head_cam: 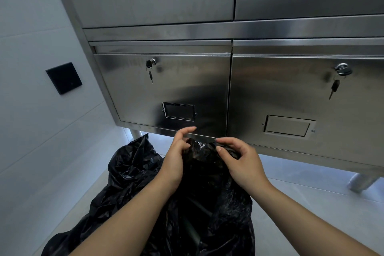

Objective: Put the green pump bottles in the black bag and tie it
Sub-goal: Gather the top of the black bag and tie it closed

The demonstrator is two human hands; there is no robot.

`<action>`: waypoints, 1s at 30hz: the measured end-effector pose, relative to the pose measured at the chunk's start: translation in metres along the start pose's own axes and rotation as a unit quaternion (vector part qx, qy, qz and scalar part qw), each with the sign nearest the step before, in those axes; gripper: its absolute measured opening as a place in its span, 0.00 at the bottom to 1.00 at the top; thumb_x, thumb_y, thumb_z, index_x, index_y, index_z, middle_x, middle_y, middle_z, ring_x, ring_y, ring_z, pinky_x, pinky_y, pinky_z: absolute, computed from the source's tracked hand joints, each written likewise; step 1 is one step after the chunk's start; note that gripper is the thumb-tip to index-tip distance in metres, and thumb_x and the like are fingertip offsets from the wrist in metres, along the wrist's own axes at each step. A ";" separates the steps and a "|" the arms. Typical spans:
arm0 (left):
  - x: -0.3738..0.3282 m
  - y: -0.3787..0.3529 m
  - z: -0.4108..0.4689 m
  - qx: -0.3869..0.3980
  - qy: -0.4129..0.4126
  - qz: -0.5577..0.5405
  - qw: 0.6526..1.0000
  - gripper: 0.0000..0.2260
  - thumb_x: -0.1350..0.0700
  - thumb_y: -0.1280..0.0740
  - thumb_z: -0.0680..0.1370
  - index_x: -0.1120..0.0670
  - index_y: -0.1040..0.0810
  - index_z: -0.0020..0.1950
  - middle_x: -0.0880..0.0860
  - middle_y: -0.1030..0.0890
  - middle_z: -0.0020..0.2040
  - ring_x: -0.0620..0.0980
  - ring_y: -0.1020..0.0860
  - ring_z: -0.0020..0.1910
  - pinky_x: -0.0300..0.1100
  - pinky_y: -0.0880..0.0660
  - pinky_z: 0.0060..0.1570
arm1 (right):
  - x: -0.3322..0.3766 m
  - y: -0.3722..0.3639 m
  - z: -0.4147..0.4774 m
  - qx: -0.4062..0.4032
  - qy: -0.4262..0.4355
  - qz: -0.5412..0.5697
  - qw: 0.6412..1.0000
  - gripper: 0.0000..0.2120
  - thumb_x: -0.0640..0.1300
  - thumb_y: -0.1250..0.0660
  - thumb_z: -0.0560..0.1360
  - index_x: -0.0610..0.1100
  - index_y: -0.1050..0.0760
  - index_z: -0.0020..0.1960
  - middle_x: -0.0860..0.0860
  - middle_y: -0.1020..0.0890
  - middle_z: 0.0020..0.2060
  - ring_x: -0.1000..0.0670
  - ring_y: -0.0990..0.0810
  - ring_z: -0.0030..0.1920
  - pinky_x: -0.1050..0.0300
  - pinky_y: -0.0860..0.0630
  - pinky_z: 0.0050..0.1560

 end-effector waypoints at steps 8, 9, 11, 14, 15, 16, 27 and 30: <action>0.001 -0.007 -0.004 0.035 -0.031 0.176 0.983 0.24 0.64 0.38 0.78 0.45 0.37 0.69 0.48 0.24 0.52 0.40 0.21 0.43 0.34 0.23 0.48 | 0.003 -0.004 0.000 -0.008 -0.011 -0.020 1.000 0.07 0.48 0.32 0.74 0.57 0.19 0.50 0.63 0.17 0.48 0.66 0.22 0.51 0.70 0.28 0.50; 0.002 -0.007 -0.005 0.034 -0.038 0.178 0.983 0.24 0.64 0.37 0.77 0.46 0.37 0.70 0.50 0.24 0.53 0.44 0.20 0.46 0.38 0.23 0.51 | 0.003 -0.005 0.000 0.000 -0.021 -0.017 1.000 0.07 0.50 0.32 0.73 0.57 0.19 0.51 0.63 0.17 0.48 0.66 0.22 0.51 0.69 0.27 0.50; 0.003 -0.009 -0.007 0.038 -0.051 0.193 0.979 0.26 0.63 0.34 0.76 0.46 0.36 0.70 0.52 0.24 0.54 0.49 0.19 0.49 0.42 0.23 0.54 | 0.001 -0.009 -0.002 0.016 -0.039 -0.004 0.999 0.10 0.54 0.30 0.71 0.56 0.19 0.52 0.62 0.17 0.48 0.65 0.22 0.51 0.67 0.26 0.52; 0.004 -0.014 -0.010 0.040 -0.076 0.210 0.974 0.26 0.61 0.31 0.74 0.44 0.35 0.69 0.50 0.23 0.51 0.46 0.19 0.46 0.37 0.23 0.51 | 0.001 -0.011 -0.004 0.012 -0.043 -0.009 0.999 0.13 0.57 0.27 0.67 0.57 0.19 0.50 0.62 0.16 0.46 0.65 0.21 0.49 0.69 0.25 0.49; 0.004 -0.014 -0.010 0.041 -0.082 0.218 0.972 0.27 0.61 0.31 0.74 0.44 0.35 0.69 0.49 0.23 0.50 0.47 0.19 0.45 0.37 0.23 0.51 | 0.002 -0.011 -0.004 0.005 -0.041 -0.011 0.999 0.11 0.55 0.26 0.67 0.57 0.19 0.49 0.62 0.16 0.44 0.65 0.20 0.47 0.70 0.26 0.46; 0.005 -0.015 -0.010 0.043 -0.083 0.225 0.970 0.27 0.62 0.30 0.74 0.45 0.35 0.68 0.50 0.24 0.49 0.49 0.19 0.45 0.39 0.24 0.51 | 0.002 -0.011 -0.003 0.000 -0.038 -0.009 0.999 0.09 0.52 0.26 0.67 0.57 0.18 0.47 0.62 0.16 0.43 0.65 0.20 0.46 0.72 0.26 0.44; 0.001 -0.016 -0.016 0.043 -0.186 0.404 0.894 0.14 0.50 0.30 0.73 0.45 0.25 0.59 0.39 0.18 0.51 0.36 0.22 0.51 0.38 0.26 0.54 | 0.008 0.006 0.002 -0.050 -0.024 0.079 0.995 0.10 0.41 0.29 0.71 0.57 0.18 0.45 0.63 0.16 0.41 0.64 0.19 0.44 0.74 0.27 0.40; -0.004 -0.011 -0.012 0.015 -0.202 0.347 0.916 0.11 0.53 0.32 0.75 0.44 0.22 0.57 0.39 0.17 0.50 0.34 0.22 0.51 0.35 0.26 0.54 | 0.007 0.009 0.003 -0.048 -0.027 0.089 0.994 0.11 0.40 0.29 0.72 0.56 0.19 0.47 0.59 0.15 0.42 0.63 0.18 0.44 0.74 0.26 0.41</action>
Point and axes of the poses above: each hand's wrist, its own z-axis towards the middle knuckle, its own y-axis out of the back of the hand, x = y × z, the point moved 5 cm from there along z, towards the middle knuckle
